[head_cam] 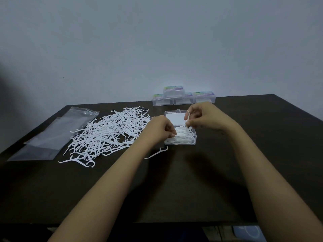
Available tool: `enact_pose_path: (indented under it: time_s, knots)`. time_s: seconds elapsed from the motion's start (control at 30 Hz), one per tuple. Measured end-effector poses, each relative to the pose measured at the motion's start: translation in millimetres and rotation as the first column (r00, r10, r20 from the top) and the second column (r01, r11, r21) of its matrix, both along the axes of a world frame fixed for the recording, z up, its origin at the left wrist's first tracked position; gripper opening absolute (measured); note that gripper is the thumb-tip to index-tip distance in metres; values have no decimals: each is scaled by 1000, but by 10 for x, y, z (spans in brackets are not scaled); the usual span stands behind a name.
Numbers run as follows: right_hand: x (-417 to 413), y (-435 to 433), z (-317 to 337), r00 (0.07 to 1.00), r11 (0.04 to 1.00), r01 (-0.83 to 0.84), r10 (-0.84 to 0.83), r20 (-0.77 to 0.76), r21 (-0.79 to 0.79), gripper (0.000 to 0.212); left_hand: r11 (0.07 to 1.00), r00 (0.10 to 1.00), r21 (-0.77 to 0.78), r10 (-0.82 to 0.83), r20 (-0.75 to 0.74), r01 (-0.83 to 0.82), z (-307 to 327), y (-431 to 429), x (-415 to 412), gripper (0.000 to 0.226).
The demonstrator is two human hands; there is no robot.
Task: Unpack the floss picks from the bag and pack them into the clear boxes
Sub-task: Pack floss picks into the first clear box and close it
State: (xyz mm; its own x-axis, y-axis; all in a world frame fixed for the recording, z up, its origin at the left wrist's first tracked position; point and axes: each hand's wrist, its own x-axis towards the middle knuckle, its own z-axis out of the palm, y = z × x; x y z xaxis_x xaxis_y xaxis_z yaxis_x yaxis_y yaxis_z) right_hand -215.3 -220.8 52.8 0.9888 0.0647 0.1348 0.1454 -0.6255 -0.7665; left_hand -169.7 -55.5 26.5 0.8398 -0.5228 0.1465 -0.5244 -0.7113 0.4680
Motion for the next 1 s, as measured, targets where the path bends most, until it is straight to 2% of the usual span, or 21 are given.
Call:
enact_pose_path:
  time_s: [0.17,0.3,0.67,0.83,0.93,1.0]
  knots:
    - [37,57,-58,1000,1000,1,-1,-20,-31,12,1000,1000,24,-14,-4,14,8,-18,20,14]
    - [44,58,-62,1000,999,25,-25,13,21,17,999,1000,32,-16,10,15,8,-20,24,14]
    - [89,57,-113,990,994,-76,67,-122,-74,16,998,1000,58,-6,13,6,1,-25,32,12]
    - [88,80,-116,992,996,-90,91,-85,13,13,999,1000,32,20,4,-20,1,-11,28,14]
    - [114,132,-159,986,988,-124,112,-120,-93,16,1000,1000,-8,27,1,-27,-16,5,20,13]
    - [126,142,-178,987,974,-122,99,-128,-190,9,999,999,-32,35,-6,-35,-21,13,13,14]
